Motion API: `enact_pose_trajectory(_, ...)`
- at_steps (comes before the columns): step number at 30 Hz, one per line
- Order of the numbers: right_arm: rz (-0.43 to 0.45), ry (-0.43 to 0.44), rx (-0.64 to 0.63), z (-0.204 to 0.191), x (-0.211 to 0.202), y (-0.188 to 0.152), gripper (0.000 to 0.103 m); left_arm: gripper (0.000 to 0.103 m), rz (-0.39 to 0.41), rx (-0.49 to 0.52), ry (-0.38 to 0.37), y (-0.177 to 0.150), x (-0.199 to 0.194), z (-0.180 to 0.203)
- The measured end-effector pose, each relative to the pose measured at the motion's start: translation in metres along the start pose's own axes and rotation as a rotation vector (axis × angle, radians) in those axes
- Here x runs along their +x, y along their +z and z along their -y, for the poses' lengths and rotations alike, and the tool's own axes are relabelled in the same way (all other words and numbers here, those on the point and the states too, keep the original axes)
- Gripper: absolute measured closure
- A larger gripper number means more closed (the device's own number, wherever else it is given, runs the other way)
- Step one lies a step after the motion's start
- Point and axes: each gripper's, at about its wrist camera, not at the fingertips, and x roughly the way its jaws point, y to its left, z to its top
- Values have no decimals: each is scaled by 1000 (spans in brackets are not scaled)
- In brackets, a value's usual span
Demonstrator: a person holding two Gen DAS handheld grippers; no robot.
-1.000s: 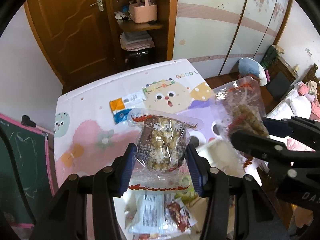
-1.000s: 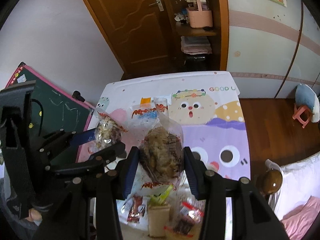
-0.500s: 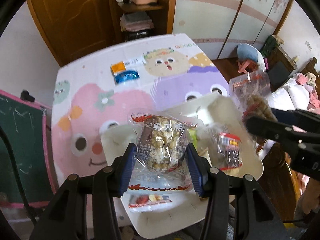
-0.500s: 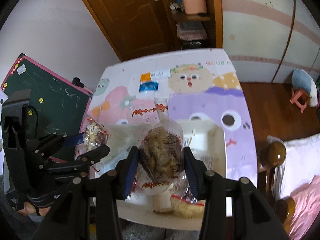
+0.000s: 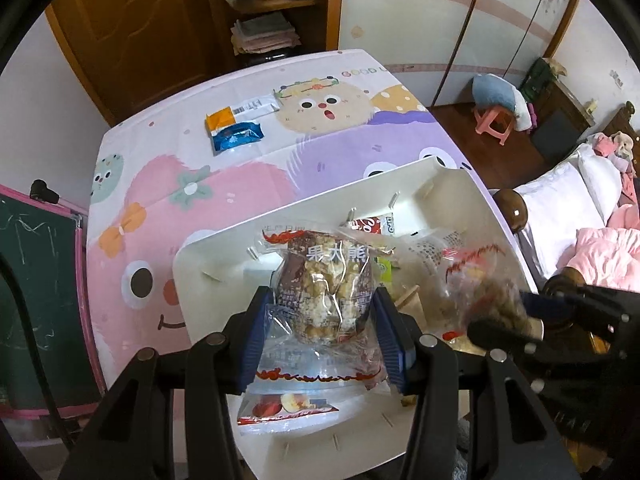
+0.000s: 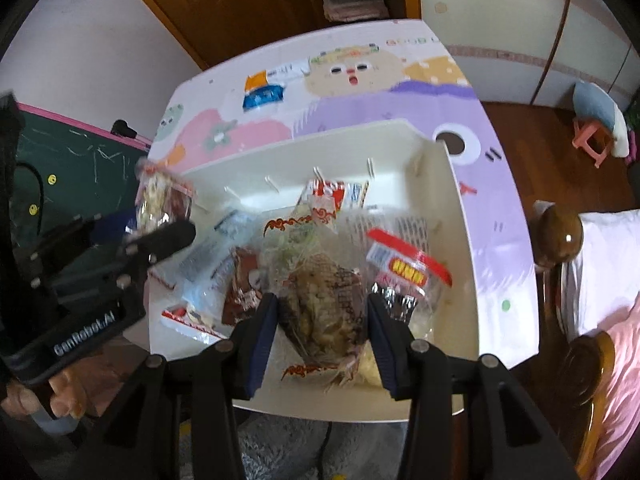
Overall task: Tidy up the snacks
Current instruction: 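Open both tools to drop the nut bags into the tray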
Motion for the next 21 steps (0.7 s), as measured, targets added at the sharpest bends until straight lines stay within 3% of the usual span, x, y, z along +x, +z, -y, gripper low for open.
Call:
enact_pose_trajectory(13,-57,-7,-7,-2,14,-5,57,50,-74,-18,-20,-2,25,-1)
enact_pose_trajectory(16,-63,5,-5,-2,16,-5,56,43,-81,-33,-12,-2,25,-2)
enact_pose_trajectory(21,-49,-5,-20,-5,15,-5,38,22,-67,-56,-9,-1,22,-6)
